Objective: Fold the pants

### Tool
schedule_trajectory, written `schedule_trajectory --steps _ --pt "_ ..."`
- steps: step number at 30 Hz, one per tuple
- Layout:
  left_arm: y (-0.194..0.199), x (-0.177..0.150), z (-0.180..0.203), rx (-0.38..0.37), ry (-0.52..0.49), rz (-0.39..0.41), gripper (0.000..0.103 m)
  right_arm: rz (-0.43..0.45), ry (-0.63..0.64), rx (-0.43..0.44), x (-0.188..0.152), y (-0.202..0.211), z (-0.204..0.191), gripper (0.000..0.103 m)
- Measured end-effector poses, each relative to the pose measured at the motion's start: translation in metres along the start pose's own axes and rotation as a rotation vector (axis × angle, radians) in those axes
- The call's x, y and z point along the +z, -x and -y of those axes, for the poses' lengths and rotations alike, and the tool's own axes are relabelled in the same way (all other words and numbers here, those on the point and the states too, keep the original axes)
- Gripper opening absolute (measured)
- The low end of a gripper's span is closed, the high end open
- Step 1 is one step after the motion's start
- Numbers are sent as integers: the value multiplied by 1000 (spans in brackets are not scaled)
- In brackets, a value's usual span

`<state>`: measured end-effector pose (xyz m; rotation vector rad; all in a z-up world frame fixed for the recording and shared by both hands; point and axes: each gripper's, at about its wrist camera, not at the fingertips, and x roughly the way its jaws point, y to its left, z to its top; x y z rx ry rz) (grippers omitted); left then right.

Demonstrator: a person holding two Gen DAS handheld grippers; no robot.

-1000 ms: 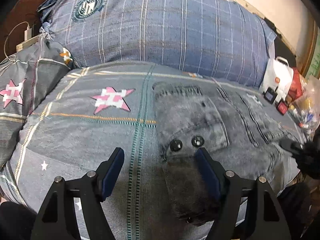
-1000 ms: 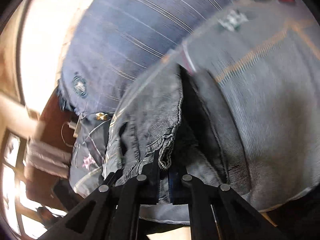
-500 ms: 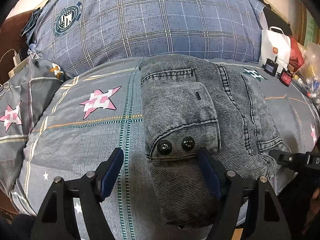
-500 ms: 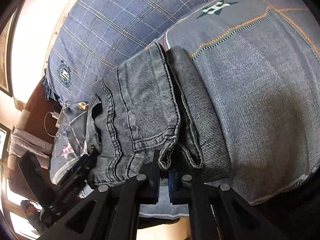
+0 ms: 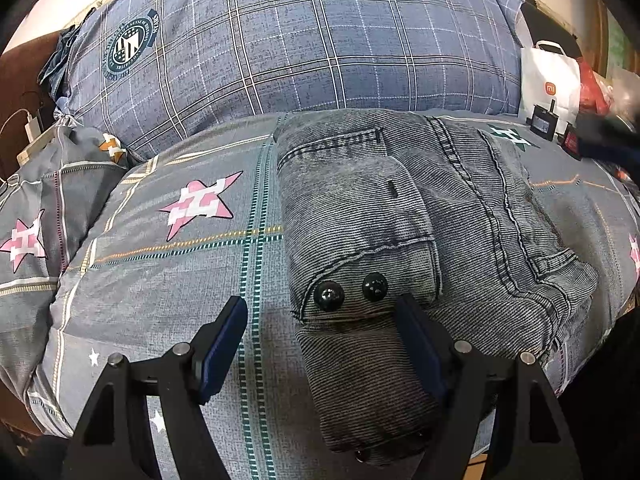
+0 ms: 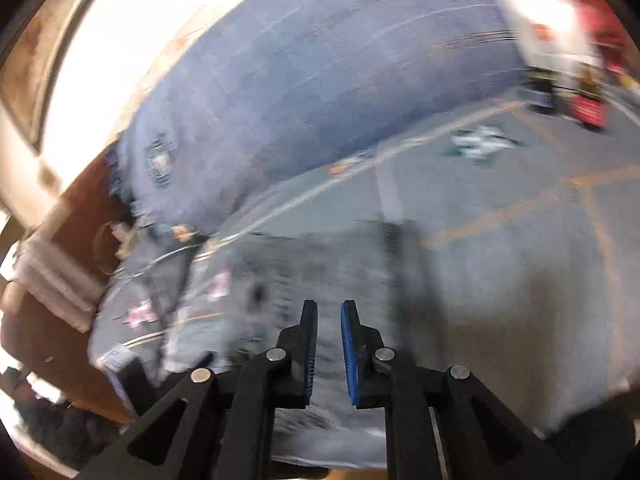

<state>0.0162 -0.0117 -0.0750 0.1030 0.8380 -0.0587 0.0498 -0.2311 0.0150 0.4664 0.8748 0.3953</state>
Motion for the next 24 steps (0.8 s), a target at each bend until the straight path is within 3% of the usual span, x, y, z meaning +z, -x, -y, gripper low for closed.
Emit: schedule_trajectory --steps 5,8,10,11,12,19,22,24 --pt "1 0 -1 1 -3 3 77 -156 57 110 32 -72 -27 15" --pt "1 0 -2 -4 -3 6 77 -199 24 98 43 -101 -14 15" --pt "0 0 -3 -8 0 7 77 -223 -13 21 46 -113 7 12" --pt "0 0 -3 -10 1 9 77 -235 -48 12 44 -119 19 2" --pt "0 0 -3 -12 3 10 77 -240 -86 28 40 -124 31 0" --pt "25 9 -14 -61 72 85 77 -240 -83 25 35 -122 26 3" --pt "5 6 -5 -86 51 -8 77 -204 -26 21 41 -106 7 6" --pt "1 3 -4 -78 53 -4 77 -168 7 7 47 -94 1 6"
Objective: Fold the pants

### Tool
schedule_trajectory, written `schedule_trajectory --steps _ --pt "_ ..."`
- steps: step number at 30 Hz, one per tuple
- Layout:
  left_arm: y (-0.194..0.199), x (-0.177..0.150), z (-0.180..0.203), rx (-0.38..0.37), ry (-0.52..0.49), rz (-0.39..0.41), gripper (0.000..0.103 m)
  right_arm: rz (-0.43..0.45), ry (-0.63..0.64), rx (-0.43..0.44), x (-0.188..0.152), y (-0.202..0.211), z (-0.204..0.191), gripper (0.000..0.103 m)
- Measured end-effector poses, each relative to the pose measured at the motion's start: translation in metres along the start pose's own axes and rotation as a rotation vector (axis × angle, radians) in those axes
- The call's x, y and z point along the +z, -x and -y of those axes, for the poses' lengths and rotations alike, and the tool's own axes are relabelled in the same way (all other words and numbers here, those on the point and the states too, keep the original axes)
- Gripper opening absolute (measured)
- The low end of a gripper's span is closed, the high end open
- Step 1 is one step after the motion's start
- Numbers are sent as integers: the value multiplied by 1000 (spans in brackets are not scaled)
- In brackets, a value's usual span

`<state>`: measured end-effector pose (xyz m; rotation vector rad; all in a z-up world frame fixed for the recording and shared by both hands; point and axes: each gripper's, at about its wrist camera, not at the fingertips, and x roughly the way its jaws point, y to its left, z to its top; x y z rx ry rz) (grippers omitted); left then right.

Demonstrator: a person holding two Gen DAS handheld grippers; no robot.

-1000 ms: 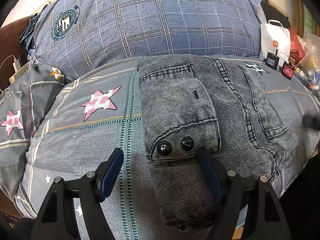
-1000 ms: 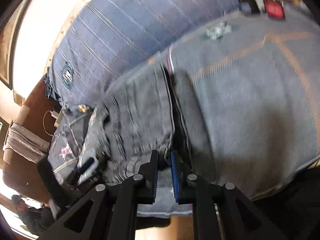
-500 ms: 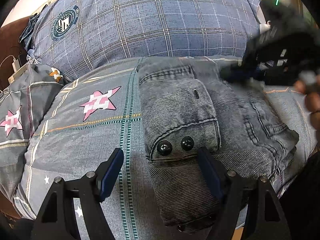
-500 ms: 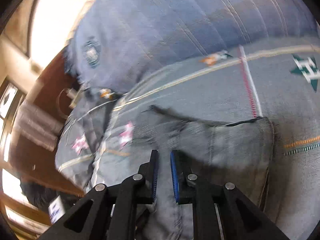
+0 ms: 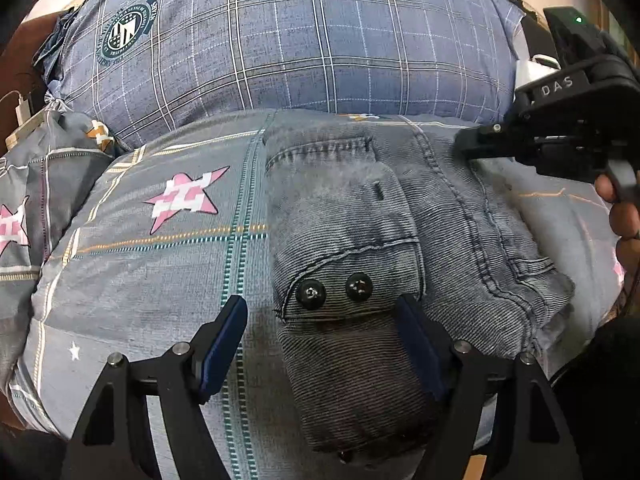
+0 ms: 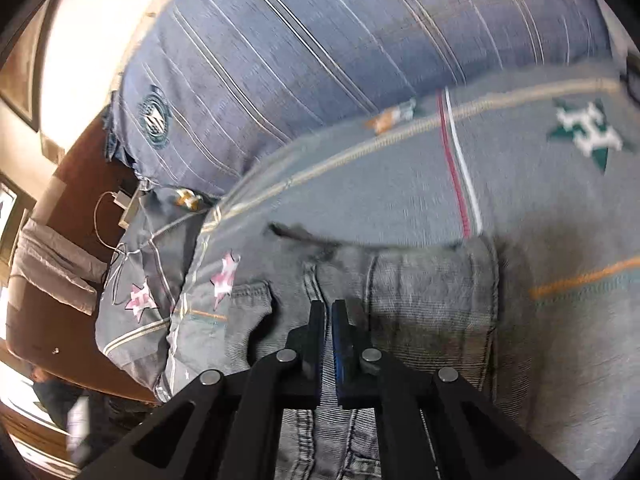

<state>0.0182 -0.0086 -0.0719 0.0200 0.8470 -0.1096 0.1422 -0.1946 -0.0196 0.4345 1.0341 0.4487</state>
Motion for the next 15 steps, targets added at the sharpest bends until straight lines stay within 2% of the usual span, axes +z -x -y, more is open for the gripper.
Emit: schedule_trajectory --steps 2,3,5,10,11,13,14,15 --pt "0 2 0 -8 4 -11 77 -15 12 -68 1 -7 6 6" --pt "0 2 1 -6 -3 -11 77 -69 -12 -76 -1 -22 18 6" --pt "0 0 1 -7 0 -3 77 -107 -42 -50 -5 -30 27 5" --pt "-1 1 -1 -15 11 -4 77 -92 143 -167 12 -10 -25 7" --pt "-1 1 -1 -17 13 -3 77 -93 192 -183 18 -8 -40 13" --pt "-1 1 -2 -21 13 -2 77 -109 295 -214 28 -12 -71 54" --pt "-1 1 -2 -24 14 -2 77 -128 344 -230 34 -20 -86 103" --pt "-1 0 -3 -26 15 -1 77 -153 411 -244 39 -33 -104 103"
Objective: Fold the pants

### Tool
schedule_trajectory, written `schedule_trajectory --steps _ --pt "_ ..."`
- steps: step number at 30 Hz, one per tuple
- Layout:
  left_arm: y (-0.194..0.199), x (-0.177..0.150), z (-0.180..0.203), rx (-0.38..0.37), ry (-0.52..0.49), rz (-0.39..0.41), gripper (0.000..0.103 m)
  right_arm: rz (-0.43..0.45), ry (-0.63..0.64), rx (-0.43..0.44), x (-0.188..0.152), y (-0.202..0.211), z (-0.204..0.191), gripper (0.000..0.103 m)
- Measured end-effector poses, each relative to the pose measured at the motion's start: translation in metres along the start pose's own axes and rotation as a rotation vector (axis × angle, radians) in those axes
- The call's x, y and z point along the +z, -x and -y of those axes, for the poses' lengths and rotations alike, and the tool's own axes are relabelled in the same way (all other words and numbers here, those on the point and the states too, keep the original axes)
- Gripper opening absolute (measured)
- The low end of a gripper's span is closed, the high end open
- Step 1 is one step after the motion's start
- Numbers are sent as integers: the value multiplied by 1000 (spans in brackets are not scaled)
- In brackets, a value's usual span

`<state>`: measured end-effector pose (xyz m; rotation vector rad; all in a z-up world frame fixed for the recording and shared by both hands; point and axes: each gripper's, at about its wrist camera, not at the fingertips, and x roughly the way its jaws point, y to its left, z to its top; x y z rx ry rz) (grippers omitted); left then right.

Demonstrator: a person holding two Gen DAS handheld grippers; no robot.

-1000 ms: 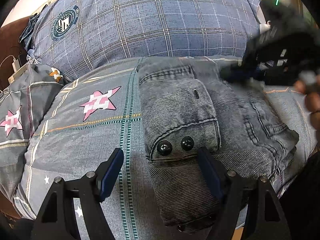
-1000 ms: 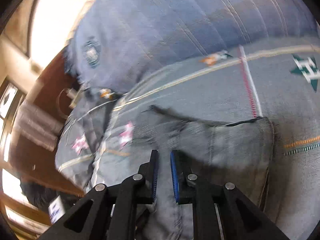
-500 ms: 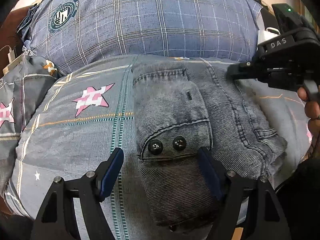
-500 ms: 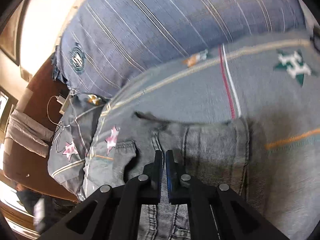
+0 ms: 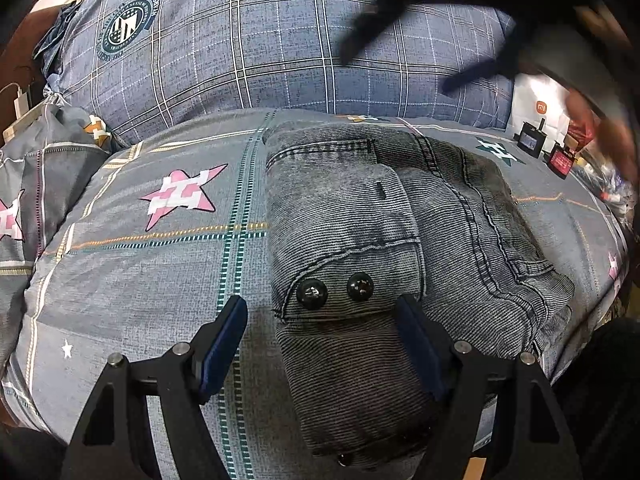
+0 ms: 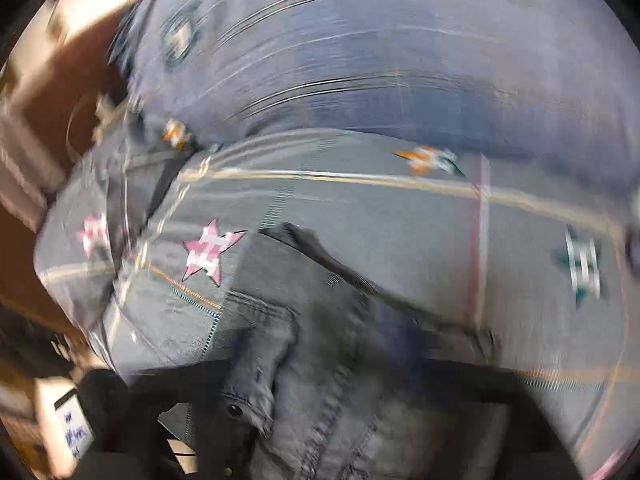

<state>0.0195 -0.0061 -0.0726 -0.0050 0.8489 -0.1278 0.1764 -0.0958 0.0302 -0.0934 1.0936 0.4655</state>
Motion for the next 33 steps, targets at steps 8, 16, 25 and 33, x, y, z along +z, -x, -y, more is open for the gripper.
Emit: schedule_trajectory --steps 8,16,25,33 --pt "1 -1 -2 -19 11 1 77 -198 220 -103 58 -70 -67 101" --pt "0 -1 -4 -38 22 0 78 -371 151 -134 57 -122 -53 14" --pt "-2 -1 -6 -35 34 2 79 -238 -30 -103 56 -95 -4 15" --pt "-1 -1 -6 -36 33 4 79 -216 80 -77 63 -88 -41 103"
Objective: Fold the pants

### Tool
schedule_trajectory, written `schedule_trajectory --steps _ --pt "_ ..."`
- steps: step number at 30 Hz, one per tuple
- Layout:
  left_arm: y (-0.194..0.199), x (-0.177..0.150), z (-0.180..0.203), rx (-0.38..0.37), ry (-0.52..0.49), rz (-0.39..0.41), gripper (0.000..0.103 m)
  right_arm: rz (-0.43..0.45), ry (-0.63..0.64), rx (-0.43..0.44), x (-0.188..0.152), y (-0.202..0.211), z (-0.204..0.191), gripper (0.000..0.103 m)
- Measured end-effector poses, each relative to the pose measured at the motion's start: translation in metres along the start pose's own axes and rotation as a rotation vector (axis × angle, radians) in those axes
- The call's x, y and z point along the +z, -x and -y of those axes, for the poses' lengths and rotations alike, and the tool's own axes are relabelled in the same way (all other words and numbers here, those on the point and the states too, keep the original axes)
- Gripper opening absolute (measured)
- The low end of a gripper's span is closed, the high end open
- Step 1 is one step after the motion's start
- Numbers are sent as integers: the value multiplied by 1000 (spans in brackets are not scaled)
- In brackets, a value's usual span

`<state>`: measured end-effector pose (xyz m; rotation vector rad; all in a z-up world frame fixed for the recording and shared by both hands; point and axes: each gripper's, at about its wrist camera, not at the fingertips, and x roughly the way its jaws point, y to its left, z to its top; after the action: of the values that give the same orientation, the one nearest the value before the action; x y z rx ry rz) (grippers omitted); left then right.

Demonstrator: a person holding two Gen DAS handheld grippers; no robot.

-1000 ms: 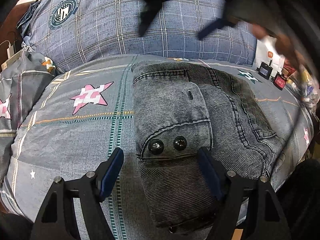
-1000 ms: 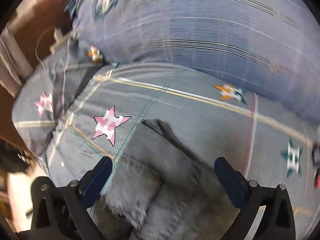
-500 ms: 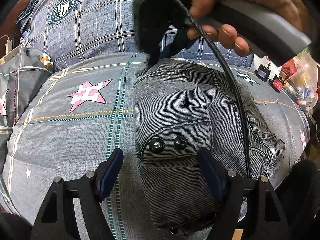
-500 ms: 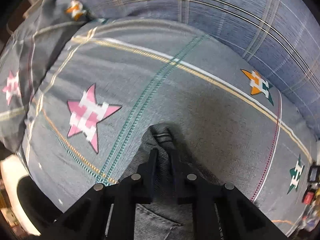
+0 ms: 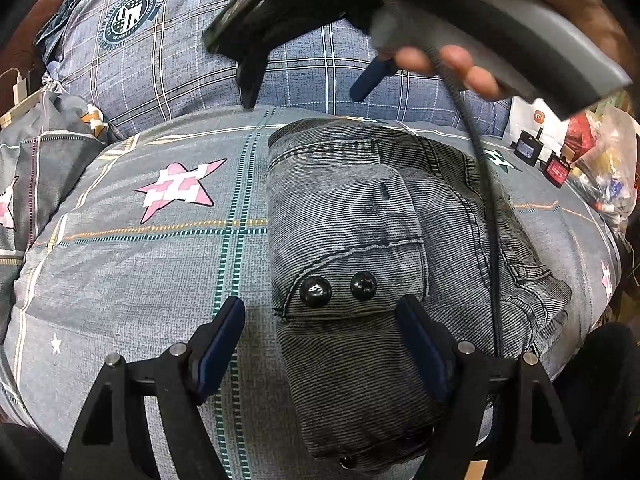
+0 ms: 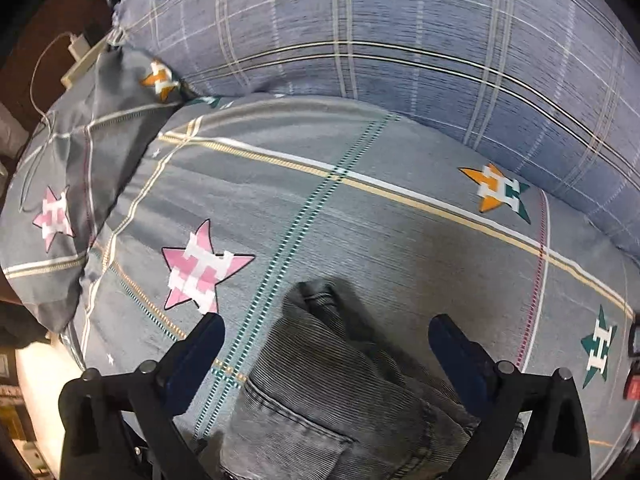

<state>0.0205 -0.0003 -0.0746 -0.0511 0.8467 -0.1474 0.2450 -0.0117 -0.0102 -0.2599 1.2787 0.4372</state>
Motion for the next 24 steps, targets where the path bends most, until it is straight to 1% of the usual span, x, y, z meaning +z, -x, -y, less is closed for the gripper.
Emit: schedule_trajectory --steps 2,3,4,5,6,9,10,12,14,17,19,20,21,23,24 --pt "-1 0 0 -2 -1 0 79 -46 41 -40 6 -14 -10 102" --pt "0 0 0 -3 -2 0 79 -89 70 -53 8 -25 -17 91" --pt "-1 0 0 -4 -2 0 79 -113 85 -63 7 -32 -21 80" --pt "-1 0 -1 -4 -3 0 79 -149 101 -84 8 -42 -25 49" --pt "-1 0 -1 -5 -2 0 79 -169 99 -96 9 -49 -26 33" --pt "-2 1 -3 -13 1 -1 79 -218 96 -76 11 -62 -26 25" --pt "-2 1 -3 -14 2 -2 79 -211 88 -74 12 -60 -24 21" --pt "-2 1 -2 -13 0 -1 79 -183 42 -70 15 -55 -15 9" --pt "-1 0 -2 -9 -2 2 79 -153 13 -66 15 -50 -9 9" --pt "-1 -1 -2 -8 2 5 80 -135 -8 -55 10 -48 -5 9" --pt "-1 -1 -2 -9 8 5 80 -96 -52 -42 8 -42 0 9" --pt "-1 -1 -2 -9 10 5 80 -60 -84 -41 7 -37 5 11" --pt "-1 -1 -2 -8 11 7 80 -28 -100 -48 6 -32 9 11" --pt "0 -1 -1 -4 8 10 80 5 -125 -70 2 -24 13 11" --pt "0 -1 -1 -3 8 10 80 28 -136 -57 -2 -17 15 11"
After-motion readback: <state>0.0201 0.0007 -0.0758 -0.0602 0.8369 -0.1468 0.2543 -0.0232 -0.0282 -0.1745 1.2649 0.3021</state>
